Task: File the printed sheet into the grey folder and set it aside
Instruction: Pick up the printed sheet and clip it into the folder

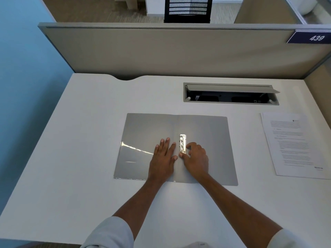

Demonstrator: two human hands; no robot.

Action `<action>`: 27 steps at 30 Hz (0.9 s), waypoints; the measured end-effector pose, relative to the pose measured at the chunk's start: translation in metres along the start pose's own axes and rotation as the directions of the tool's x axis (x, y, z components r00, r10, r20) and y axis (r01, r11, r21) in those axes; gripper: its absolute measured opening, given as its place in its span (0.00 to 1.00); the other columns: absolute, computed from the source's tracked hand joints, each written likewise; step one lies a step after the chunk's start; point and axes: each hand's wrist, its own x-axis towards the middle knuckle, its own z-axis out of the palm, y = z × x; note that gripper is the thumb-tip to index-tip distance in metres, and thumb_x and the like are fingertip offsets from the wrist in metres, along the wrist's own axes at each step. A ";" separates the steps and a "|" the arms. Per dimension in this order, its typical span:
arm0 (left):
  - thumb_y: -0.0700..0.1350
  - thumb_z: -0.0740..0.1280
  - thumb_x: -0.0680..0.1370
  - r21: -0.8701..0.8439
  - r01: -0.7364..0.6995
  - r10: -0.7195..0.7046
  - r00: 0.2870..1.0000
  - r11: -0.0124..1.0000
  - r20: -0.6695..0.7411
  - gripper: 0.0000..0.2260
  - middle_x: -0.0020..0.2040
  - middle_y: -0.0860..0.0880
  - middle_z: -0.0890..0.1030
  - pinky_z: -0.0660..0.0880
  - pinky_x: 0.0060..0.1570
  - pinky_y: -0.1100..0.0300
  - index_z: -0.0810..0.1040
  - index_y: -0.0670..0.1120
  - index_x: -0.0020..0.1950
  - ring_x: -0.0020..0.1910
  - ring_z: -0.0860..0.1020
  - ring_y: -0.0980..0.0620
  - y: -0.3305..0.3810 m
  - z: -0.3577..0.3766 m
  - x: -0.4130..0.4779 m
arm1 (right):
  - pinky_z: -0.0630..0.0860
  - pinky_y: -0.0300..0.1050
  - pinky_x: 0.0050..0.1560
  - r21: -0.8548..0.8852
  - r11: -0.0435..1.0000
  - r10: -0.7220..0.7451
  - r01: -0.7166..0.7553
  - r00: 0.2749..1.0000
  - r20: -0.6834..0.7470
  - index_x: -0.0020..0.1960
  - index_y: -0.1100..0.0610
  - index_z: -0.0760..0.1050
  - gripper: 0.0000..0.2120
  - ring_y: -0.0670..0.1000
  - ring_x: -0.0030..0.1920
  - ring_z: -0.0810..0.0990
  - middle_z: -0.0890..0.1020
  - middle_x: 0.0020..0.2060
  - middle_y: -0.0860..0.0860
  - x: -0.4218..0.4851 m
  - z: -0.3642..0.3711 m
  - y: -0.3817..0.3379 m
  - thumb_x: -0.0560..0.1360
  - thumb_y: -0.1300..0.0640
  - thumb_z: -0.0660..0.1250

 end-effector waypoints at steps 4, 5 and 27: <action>0.54 0.53 0.90 -0.016 0.000 0.000 1.000 1.000 -0.004 0.26 0.89 0.48 0.49 0.44 0.88 0.51 0.56 0.51 0.88 0.89 0.46 0.46 0.000 -0.001 0.000 | 0.78 0.55 0.62 -0.010 1.000 0.012 -0.012 1.000 0.003 0.65 0.52 0.76 0.19 0.54 0.61 0.81 0.83 0.61 0.52 0.000 0.000 -0.002 0.78 0.47 0.76; 0.55 0.53 0.90 -0.012 0.000 0.000 1.000 1.000 -0.001 0.26 0.89 0.48 0.49 0.44 0.88 0.51 0.56 0.51 0.88 0.89 0.46 0.46 0.000 -0.001 0.000 | 0.78 0.56 0.62 -0.013 1.000 0.016 -0.016 1.000 0.001 0.65 0.52 0.76 0.19 0.54 0.61 0.81 0.83 0.61 0.52 0.000 0.000 -0.003 0.78 0.48 0.76; 0.55 0.52 0.90 -0.017 -0.017 0.017 1.000 1.000 -0.015 0.26 0.89 0.48 0.47 0.45 0.88 0.49 0.54 0.52 0.88 0.89 0.44 0.46 -0.005 0.007 0.000 | 0.77 0.47 0.43 -0.044 0.967 -0.256 0.252 0.961 -0.105 0.55 0.53 0.86 0.08 0.54 0.47 0.84 0.86 0.51 0.52 0.026 -0.027 -0.028 0.85 0.55 0.67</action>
